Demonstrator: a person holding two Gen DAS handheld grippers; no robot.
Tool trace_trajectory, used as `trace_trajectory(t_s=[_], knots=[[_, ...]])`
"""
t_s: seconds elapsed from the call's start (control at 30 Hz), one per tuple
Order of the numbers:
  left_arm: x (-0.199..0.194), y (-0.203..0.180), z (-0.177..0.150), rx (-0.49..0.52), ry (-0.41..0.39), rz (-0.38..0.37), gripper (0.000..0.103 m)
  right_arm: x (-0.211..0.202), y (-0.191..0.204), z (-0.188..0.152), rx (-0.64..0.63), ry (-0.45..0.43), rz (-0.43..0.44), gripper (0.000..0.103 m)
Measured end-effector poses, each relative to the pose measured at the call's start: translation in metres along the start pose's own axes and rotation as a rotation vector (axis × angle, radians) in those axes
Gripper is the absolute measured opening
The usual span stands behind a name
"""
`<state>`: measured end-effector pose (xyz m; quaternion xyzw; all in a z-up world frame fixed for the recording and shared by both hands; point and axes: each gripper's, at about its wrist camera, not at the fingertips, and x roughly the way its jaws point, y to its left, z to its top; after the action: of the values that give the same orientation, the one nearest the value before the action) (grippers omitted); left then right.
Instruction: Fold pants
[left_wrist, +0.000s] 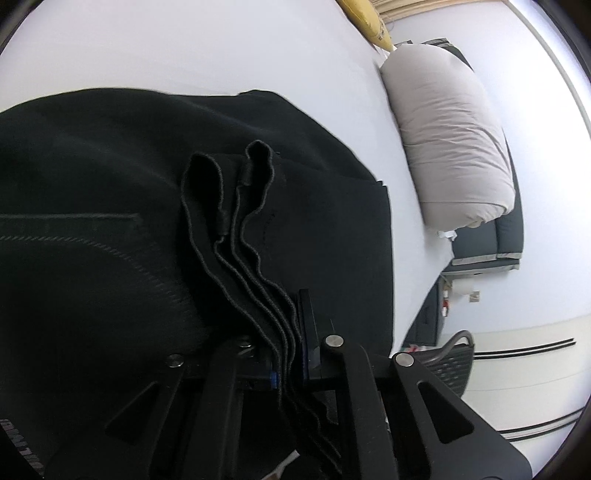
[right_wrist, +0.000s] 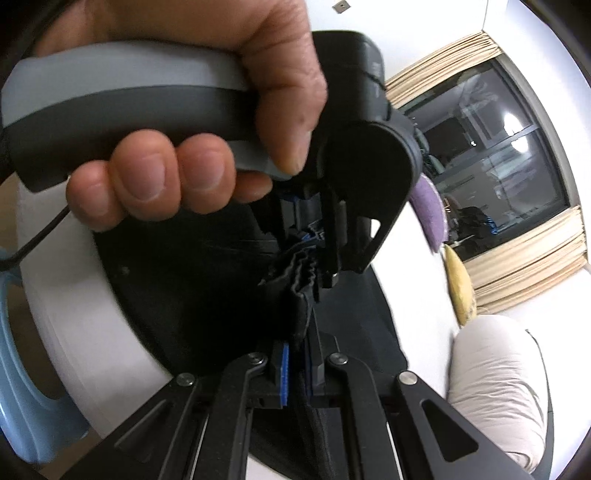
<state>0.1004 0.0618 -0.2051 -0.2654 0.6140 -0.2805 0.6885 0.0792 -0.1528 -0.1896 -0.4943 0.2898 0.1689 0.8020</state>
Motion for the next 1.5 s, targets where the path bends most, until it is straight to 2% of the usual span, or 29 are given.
trace_trajectory(t_s=[0.17,0.2,0.23,0.27,0.37,0.43,0.5,0.57,0.67,0.73,0.77,0.8,0.83,0.93,0.97,1.1,1.2,1.23,1.5], knots=[[0.008,0.006,-0.006,0.021,-0.006,0.027,0.007,0.011,0.008,-0.002,0.018,0.028,0.063,0.008],[0.008,0.006,-0.006,0.026,-0.009,0.029,0.007,0.013,0.011,-0.001,0.024,0.034,0.082,0.013],[0.007,0.006,-0.007,0.029,-0.014,0.032,0.007,0.016,0.013,-0.002,0.031,0.035,0.101,0.028],[0.006,0.003,-0.01,0.033,-0.016,0.037,0.008,0.017,0.016,-0.002,0.046,0.03,0.132,0.035],[-0.014,0.004,-0.019,0.041,-0.043,0.081,0.008,0.011,0.017,-0.004,0.103,0.011,0.157,0.047],[-0.024,0.001,-0.027,0.068,-0.068,0.115,0.009,0.005,0.002,-0.01,0.196,-0.004,0.234,0.054],[-0.036,-0.008,-0.034,0.109,-0.111,0.235,0.009,0.001,-0.021,-0.022,0.324,-0.008,0.349,0.053],[-0.045,-0.026,-0.041,0.173,-0.175,0.318,0.009,-0.003,-0.052,-0.045,0.481,-0.008,0.475,0.051],[-0.045,-0.064,-0.051,0.314,-0.234,0.402,0.009,0.003,-0.104,-0.085,0.696,-0.015,0.586,0.042],[-0.03,-0.093,-0.06,0.44,-0.253,0.456,0.009,0.02,-0.149,-0.119,0.848,-0.011,0.647,0.034],[-0.021,-0.101,-0.063,0.477,-0.244,0.472,0.009,0.024,-0.161,-0.132,0.899,-0.022,0.675,0.031],[-0.012,-0.104,-0.064,0.491,-0.229,0.48,0.009,0.035,-0.183,-0.149,0.974,-0.045,0.706,0.02],[0.002,-0.104,-0.066,0.493,-0.198,0.486,0.009,0.05,-0.203,-0.16,1.026,-0.055,0.725,0.013],[0.036,-0.086,-0.062,0.438,-0.082,0.512,0.009,0.091,-0.238,-0.18,1.174,-0.082,0.826,0.013],[0.028,-0.07,-0.065,0.428,-0.089,0.49,0.009,0.105,-0.243,-0.182,1.211,-0.097,0.869,0.013],[0.025,-0.068,-0.069,0.434,-0.08,0.499,0.009,0.157,-0.25,-0.183,1.295,-0.108,1.006,0.013],[0.025,-0.063,-0.067,0.447,-0.084,0.519,0.009,0.196,-0.237,-0.184,1.309,0.021,1.025,0.013],[0.026,-0.064,-0.068,0.453,-0.086,0.523,0.009,0.203,-0.229,-0.187,1.326,0.053,1.065,0.008],[0.031,-0.066,-0.064,0.448,-0.095,0.52,0.008,0.168,-0.188,-0.221,1.33,0.048,1.175,0.008]])
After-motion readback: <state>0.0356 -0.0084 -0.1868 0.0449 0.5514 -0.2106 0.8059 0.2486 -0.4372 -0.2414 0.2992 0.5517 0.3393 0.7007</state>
